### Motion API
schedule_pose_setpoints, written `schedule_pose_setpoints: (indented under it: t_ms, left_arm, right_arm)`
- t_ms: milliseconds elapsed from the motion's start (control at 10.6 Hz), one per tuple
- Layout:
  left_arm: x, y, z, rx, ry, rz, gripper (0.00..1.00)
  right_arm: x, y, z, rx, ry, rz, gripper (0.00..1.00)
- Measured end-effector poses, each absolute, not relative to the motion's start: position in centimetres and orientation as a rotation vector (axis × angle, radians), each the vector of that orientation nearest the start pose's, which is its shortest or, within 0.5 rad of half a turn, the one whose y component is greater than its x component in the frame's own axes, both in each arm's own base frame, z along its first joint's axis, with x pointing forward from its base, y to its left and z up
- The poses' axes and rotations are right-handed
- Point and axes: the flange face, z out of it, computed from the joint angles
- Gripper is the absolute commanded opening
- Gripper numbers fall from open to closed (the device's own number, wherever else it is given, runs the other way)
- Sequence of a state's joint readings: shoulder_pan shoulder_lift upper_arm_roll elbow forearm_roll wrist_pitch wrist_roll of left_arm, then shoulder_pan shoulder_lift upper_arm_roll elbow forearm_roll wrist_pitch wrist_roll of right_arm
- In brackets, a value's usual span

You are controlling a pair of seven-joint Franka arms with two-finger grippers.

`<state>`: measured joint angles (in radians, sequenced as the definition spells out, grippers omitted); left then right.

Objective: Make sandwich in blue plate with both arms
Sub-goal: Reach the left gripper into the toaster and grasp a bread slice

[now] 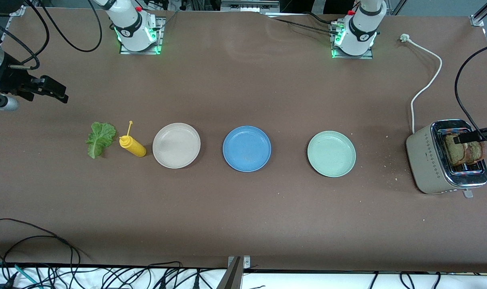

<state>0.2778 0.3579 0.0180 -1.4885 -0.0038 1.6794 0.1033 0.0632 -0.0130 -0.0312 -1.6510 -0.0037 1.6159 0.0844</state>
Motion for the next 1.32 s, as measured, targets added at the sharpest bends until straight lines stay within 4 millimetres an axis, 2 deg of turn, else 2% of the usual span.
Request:
schedule_pose_setpoints:
  t_ms: [188, 470, 941, 1035, 1129, 1317]
  left_arm:
    - [62.5, 19.0, 44.0, -3.144, -0.267, 0.276, 0.98]
    - [62.9, 19.4, 42.4, -3.117, -0.195, 0.303, 0.92]
    - [63.1, 20.3, 38.8, -3.037, -0.117, 0.407, 0.9]
    - [63.2, 20.4, 38.2, -3.027, -0.11, 0.417, 0.79]
    - [63.2, 20.4, 37.7, -3.027, -0.108, 0.424, 0.58]
    - [63.4, 20.4, 36.9, -3.028, -0.105, 0.437, 0.08]
  right_arm:
    - [54.4, 1.3, 59.8, -3.143, 0.094, 0.021, 1.0]
    - [54.4, 1.1, 59.3, -3.143, 0.099, 0.03, 1.0]
    - [54.6, -0.1, 58.8, -3.141, 0.133, 0.057, 1.0]
    - [54.4, -0.1, 58.6, -3.141, 0.134, 0.086, 1.0]
    - [54.2, -0.2, 58.6, -3.141, 0.135, 0.103, 1.0]
    - [54.1, -0.2, 58.6, -3.141, 0.135, 0.11, 1.0]
